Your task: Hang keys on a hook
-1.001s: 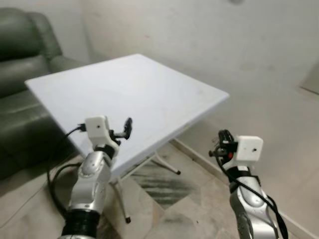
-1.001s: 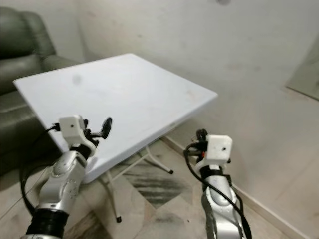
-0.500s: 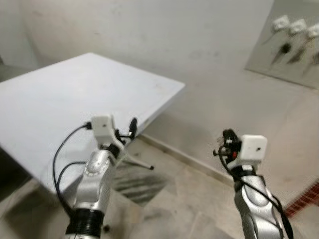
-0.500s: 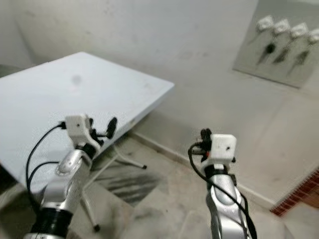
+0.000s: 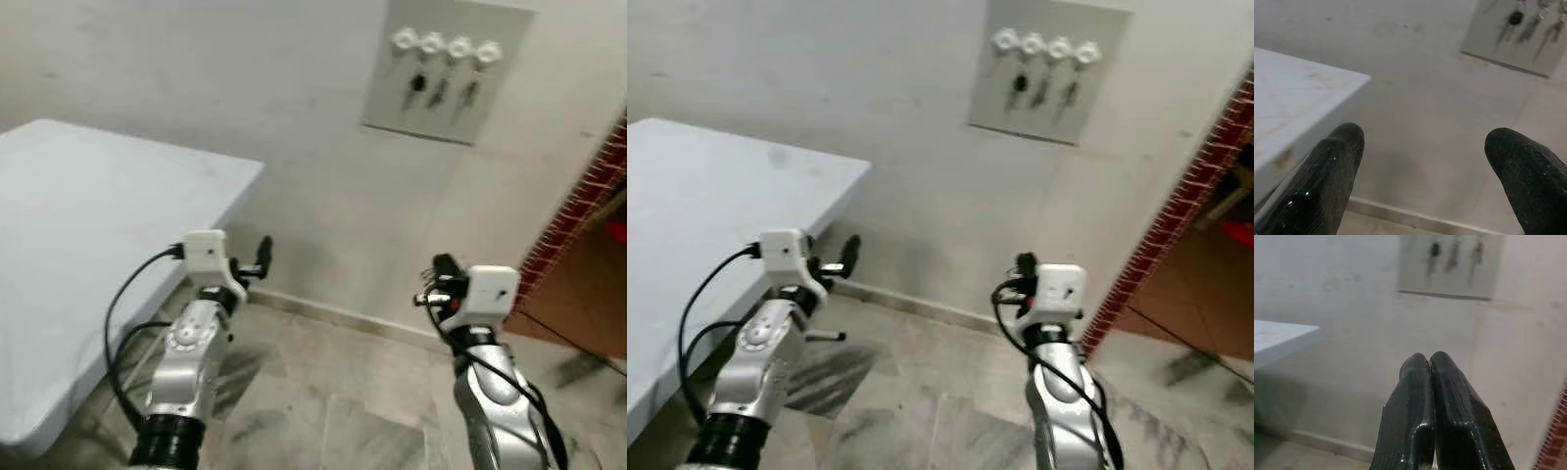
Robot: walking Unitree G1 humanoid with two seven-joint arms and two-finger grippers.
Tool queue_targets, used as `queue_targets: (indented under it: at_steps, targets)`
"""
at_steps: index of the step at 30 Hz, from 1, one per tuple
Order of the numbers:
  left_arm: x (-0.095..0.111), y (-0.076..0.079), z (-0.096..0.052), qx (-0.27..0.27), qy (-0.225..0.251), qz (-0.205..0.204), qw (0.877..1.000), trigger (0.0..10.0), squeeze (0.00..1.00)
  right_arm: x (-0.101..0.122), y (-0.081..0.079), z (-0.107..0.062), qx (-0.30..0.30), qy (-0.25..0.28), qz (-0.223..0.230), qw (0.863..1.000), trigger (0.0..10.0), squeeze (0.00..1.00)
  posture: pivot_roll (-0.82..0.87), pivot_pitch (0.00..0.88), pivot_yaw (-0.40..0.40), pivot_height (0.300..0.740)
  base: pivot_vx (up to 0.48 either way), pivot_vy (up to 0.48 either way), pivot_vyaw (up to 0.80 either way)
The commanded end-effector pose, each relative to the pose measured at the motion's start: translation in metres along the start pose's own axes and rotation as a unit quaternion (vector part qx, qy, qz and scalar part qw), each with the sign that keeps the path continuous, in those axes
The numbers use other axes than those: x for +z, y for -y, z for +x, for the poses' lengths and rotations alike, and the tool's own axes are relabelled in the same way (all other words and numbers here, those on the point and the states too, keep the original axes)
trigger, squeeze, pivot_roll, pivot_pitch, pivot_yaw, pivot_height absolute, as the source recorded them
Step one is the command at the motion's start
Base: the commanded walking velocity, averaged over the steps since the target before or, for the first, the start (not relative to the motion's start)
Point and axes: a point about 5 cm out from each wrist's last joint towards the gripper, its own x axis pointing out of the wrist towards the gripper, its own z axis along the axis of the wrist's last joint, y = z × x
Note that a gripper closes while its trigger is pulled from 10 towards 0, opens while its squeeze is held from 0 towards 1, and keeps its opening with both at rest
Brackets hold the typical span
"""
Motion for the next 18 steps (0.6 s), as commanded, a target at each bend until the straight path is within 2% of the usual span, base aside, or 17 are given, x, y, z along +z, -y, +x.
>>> queue_targets:
  at_steps: [1,8,10,18]
  targets:
    - [0.003,0.008,0.001,-0.013,0.003,-0.003,1.0,10.0,0.0,0.003,0.007,0.001,-0.01,0.004,-0.007,1.0,10.0,0.0,0.01,0.0,-0.027,0.74,0.0,0.0,-0.74]
    - [-0.001,0.015,-0.006,-0.037,-0.004,0.001,0.999,10.0,0.0,0.0,0.011,-0.001,-0.004,-0.002,-0.014,1.0,10.0,0.0,0.01,0.0,-0.026,0.74,0.0,0.0,-0.75]
    - [-0.004,0.019,-0.01,-0.063,-0.012,0.014,0.998,10.0,0.0,0.001,0.015,0.0,0.004,-0.004,-0.028,1.0,10.0,0.0,0.02,0.0,-0.029,0.74,0.0,0.0,-0.75]
    - [-0.003,0.022,-0.013,-0.097,-0.023,0.033,0.995,10.0,0.0,0.005,0.028,0.008,0.033,-0.001,-0.069,0.997,10.0,0.0,0.01,0.0,-0.021,0.74,0.0,0.0,-0.75]
